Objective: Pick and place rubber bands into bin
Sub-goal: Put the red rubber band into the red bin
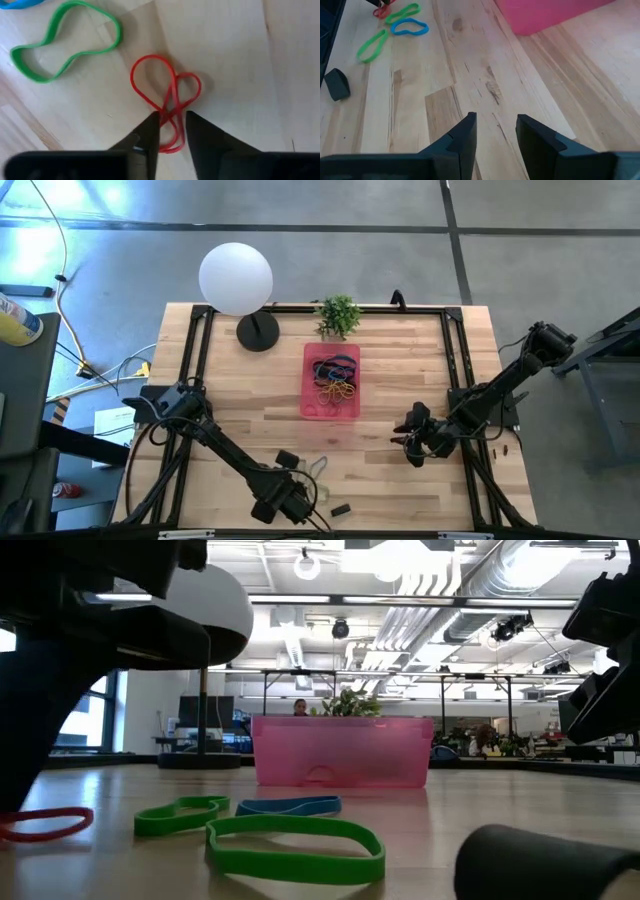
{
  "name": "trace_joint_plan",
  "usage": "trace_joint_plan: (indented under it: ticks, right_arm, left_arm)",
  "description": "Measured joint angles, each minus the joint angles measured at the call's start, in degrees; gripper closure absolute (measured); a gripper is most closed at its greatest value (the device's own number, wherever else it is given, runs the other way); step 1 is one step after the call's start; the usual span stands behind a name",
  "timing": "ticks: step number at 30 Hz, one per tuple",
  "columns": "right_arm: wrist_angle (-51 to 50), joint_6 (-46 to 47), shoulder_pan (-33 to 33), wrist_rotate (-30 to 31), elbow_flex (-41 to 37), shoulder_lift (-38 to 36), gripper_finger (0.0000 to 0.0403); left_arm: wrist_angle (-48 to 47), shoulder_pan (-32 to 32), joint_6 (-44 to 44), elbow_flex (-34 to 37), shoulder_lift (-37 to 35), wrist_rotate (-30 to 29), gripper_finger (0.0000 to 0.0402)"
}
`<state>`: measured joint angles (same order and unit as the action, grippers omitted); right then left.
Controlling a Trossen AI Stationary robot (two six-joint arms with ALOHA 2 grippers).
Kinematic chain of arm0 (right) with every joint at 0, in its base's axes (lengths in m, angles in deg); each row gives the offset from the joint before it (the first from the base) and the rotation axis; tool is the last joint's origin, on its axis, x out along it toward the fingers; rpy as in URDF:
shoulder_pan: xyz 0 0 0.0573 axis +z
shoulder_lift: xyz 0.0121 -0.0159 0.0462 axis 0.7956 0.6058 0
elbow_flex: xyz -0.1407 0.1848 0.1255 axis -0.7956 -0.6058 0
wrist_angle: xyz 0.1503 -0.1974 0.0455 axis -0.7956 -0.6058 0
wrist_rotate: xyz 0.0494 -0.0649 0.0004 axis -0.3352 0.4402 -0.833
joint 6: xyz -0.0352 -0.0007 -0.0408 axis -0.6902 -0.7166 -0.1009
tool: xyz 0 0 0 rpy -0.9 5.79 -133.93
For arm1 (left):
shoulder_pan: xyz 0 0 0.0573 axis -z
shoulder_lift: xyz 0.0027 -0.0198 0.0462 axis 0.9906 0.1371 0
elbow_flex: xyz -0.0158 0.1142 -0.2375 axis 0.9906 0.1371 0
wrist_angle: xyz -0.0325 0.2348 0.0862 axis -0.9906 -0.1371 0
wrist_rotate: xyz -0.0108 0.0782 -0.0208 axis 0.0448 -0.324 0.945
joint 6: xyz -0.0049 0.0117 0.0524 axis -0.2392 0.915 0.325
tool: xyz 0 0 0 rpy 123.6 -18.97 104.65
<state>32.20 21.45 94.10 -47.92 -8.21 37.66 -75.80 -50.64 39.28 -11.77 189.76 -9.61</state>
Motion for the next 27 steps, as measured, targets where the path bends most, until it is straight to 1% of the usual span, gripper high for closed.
trace_joint_plan:
  ticks: [4,5,8,11,16,22,27]
  right_arm:
    - [-0.02,-0.17,0.00,0.42,0.00,0.00,0.0274]
    - [-0.04,-0.32,0.00,0.53,0.00,0.00,0.0274]
    - [-0.03,-1.08,-0.02,0.88,0.00,0.00,0.0274]
    - [-0.04,-1.23,-0.02,0.87,0.00,0.00,0.0274]
    - [-0.07,-1.24,-0.02,0.87,0.00,0.00,0.0274]
    - [-0.09,-1.25,-0.02,0.97,0.00,0.00,0.0274]
    - [-0.09,-1.25,-0.02,1.17,0.00,0.00,0.0274]
  left_arm:
    - [0.13,0.00,1.41,0.00,0.00,2.08,0.0384]
    - [0.10,0.00,1.38,0.00,0.00,2.16,0.0392]
    - [0.10,0.00,0.55,0.00,0.00,2.34,0.0388]
    - [0.03,0.00,-0.52,-0.05,-0.01,2.36,0.0398]
    - [-0.15,-0.02,-2.31,-0.15,-1.95,2.20,0.0400]
    - [-0.55,-0.02,-5.56,-0.17,-6.75,-3.11,0.0400]
    - [-0.67,-0.02,-8.37,-0.17,-11.34,-9.30,0.0401]
